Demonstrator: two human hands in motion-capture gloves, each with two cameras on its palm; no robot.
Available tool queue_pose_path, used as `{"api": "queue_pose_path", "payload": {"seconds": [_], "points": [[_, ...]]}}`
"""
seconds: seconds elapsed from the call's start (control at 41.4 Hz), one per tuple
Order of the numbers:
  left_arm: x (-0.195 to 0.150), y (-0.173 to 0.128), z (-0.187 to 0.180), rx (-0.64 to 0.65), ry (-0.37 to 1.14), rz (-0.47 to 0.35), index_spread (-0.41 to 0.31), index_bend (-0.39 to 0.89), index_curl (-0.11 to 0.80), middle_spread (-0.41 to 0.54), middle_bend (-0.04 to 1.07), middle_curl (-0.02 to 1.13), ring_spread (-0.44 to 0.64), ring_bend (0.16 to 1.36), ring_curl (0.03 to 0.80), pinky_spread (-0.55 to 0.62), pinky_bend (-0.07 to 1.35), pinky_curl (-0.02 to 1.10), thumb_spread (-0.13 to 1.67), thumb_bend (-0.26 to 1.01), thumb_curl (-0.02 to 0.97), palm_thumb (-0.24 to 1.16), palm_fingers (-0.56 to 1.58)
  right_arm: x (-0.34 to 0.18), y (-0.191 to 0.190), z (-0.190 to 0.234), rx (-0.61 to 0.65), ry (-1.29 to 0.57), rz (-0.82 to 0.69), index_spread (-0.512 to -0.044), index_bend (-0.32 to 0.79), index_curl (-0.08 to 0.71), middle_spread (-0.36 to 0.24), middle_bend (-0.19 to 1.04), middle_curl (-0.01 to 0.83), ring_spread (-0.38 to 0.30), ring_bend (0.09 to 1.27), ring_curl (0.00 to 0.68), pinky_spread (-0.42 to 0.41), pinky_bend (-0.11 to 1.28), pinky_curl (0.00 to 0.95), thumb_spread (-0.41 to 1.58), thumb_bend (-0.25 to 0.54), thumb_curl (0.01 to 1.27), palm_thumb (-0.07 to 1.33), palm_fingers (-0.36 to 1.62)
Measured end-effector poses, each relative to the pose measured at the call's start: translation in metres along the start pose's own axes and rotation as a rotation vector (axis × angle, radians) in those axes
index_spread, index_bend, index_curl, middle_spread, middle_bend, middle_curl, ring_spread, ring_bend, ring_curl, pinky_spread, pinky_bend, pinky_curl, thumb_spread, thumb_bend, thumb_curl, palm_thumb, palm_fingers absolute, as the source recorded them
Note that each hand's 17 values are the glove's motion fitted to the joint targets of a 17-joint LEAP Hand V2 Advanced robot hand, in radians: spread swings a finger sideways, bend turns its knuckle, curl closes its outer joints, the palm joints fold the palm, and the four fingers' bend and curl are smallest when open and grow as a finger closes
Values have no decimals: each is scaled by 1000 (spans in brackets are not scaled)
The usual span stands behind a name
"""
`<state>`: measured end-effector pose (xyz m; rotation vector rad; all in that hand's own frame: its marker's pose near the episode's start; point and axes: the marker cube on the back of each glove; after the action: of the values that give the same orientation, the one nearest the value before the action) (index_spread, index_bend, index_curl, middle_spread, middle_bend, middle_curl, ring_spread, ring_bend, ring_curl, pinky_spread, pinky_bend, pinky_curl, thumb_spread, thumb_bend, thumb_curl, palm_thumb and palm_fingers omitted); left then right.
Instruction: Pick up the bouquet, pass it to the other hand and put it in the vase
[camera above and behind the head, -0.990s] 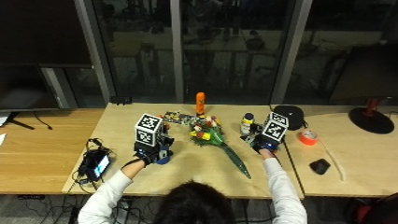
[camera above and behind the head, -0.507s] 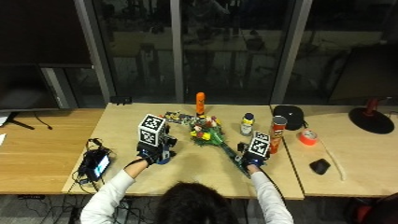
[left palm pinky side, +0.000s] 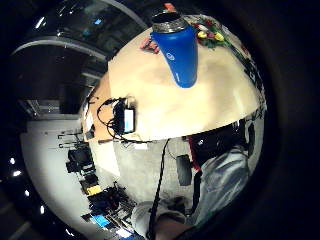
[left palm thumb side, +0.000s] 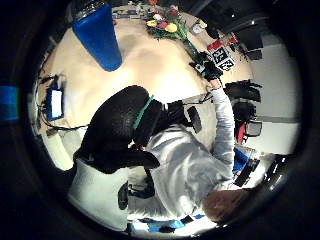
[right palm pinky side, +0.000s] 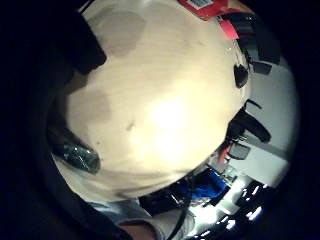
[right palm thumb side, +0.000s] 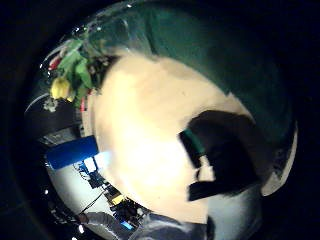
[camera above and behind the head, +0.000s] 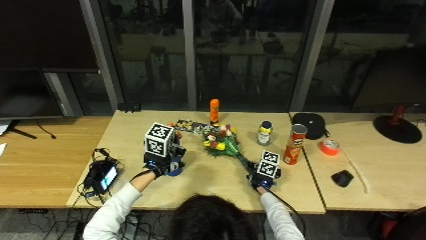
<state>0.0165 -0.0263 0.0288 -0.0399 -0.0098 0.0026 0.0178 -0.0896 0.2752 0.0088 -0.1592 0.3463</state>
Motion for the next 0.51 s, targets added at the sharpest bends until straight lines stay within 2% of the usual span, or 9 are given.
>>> {"api": "queue_pose_path", "payload": {"seconds": [0.072, 0.097, 0.217, 0.242, 0.29, 0.314, 0.411, 0.459, 0.507], "points": [[1, -2, 1, -5, -5, 0, 88, 101, 147, 379, 191, 295, 478, 616, 232, 434, 420, 323, 1068, -23, 295, 255, -80, 0, -4, 0, 45, -19, 25, -229, 363, 216, -76, 289, 388, -149, 604, 325, -100, 605, 315, 1113, 58, 345, 679, 904], [2, -2, 2, -7, -6, 0, 88, 101, 147, 379, 191, 296, 478, 615, 233, 434, 420, 323, 1068, -23, 295, 255, -80, 0, -4, -1, 50, -17, 38, -234, 381, 226, -84, 272, 387, -159, 602, 328, -118, 597, 316, 1121, 74, 352, 714, 957], [2, -2, 3, -27, -8, 6, 88, 113, 151, 379, 190, 298, 478, 610, 232, 434, 413, 324, 1070, -23, 295, 256, -73, -1, -8, -10, 99, -1, 66, -240, 372, 289, -117, 236, 404, -193, 590, 361, -186, 611, 355, 1119, 122, 389, 849, 1104], [3, -1, 3, -33, -6, 10, 88, 113, 152, 379, 190, 299, 478, 609, 232, 434, 412, 324, 1070, -23, 295, 256, -73, -2, -9, -12, 110, -7, 61, -244, 370, 300, -132, 237, 409, -201, 600, 369, -199, 614, 359, 1059, 130, 412, 894, 1159], [3, 0, 1, -43, 0, 17, 88, 114, 155, 379, 188, 298, 478, 606, 232, 434, 414, 325, 1073, -21, 296, 259, -69, -3, -12, -13, 131, -24, 54, -249, 292, 301, -167, 261, 425, -228, 675, 401, -250, 657, 377, 936, 112, 445, 922, 1298], [4, 0, 1, -45, 2, 19, 88, 114, 156, 379, 188, 298, 478, 606, 232, 434, 414, 325, 1074, -21, 296, 259, -69, -3, -13, -14, 143, -35, 52, -251, 282, 311, -176, 267, 431, -233, 679, 404, -260, 663, 383, 902, 106, 456, 933, 1297], [4, 0, -3, -47, 11, 20, 88, 116, 158, 379, 190, 300, 475, 603, 233, 430, 413, 326, 1081, -18, 298, 268, -60, -1, -17, -20, 200, -102, 38, -258, 163, 310, -192, 447, 497, -234, 808, 452, -279, 651, 400, 837, 74, 485, 948, 1445], [5, -1, -5, -49, 21, 22, 88, 114, 160, 379, 189, 300, 474, 606, 233, 429, 412, 326, 1082, -18, 298, 274, -59, 0, -19, -26, 237, -154, 21, -259, 198, 327, -196, 502, 519, -230, 836, 467, -282, 639, 404, 890, 69, 478, 953, 1478], [7, -4, -6, -49, 41, 30, 88, 120, 162, 378, 187, 299, 473, 604, 233, 431, 413, 327, 1087, -18, 298, 277, -57, -3, -18, -36, 281, -220, -4, -262, 284, 360, -196, 561, 542, -224, 833, 475, -272, 625, 408, 940, 50, 453, 934, 1524]]}}
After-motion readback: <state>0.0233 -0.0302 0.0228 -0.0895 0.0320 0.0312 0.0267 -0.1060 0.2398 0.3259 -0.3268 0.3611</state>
